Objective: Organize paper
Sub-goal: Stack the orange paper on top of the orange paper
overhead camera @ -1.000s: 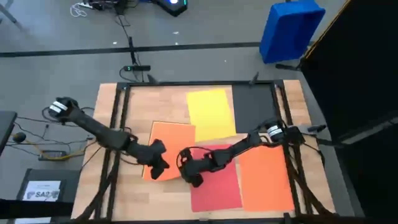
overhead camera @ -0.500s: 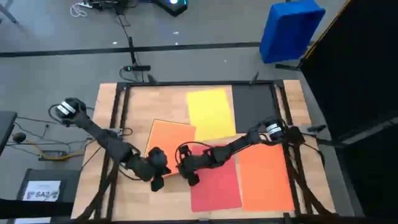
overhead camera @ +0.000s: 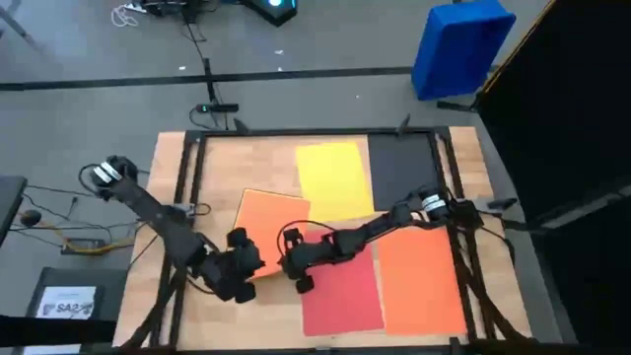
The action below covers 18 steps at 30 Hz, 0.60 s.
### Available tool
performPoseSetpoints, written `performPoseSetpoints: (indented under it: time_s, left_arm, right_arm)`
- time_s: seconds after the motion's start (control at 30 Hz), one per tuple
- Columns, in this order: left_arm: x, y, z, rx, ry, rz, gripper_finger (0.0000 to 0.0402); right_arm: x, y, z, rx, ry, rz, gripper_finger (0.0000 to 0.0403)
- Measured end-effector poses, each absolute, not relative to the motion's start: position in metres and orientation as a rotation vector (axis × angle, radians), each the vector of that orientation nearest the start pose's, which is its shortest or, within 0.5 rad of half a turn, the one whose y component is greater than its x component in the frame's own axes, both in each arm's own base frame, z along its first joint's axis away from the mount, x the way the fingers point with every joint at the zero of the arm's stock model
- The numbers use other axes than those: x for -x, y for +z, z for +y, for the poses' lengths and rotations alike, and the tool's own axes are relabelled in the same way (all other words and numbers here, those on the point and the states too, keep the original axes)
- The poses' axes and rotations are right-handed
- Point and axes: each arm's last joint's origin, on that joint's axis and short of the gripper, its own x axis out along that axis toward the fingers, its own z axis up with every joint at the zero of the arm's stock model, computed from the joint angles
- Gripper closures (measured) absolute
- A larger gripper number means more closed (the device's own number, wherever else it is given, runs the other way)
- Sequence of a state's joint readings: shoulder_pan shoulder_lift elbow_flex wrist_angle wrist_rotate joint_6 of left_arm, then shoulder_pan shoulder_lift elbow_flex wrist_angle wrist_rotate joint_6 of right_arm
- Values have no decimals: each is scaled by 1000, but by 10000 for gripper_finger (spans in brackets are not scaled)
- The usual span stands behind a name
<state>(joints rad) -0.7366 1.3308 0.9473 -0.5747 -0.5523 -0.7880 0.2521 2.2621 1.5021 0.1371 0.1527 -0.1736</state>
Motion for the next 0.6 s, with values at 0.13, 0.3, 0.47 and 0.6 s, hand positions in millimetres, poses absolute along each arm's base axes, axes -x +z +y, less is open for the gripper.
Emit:
performPoseSetpoints:
  time_s: [0.13,0.3,0.47,0.6]
  left_arm:
    - [-205,244,-168,175,125,771,401]
    - [-209,224,-174,83,143,848,388]
    - [-216,201,-181,6,137,925,337]
    - [-218,195,-183,2,142,945,285]
  right_arm:
    - [-472,126,113,284,141,600,403]
    - [-472,126,114,280,151,598,403]
    - [-472,126,115,278,159,597,403]
    - [-472,126,115,278,159,597,403]
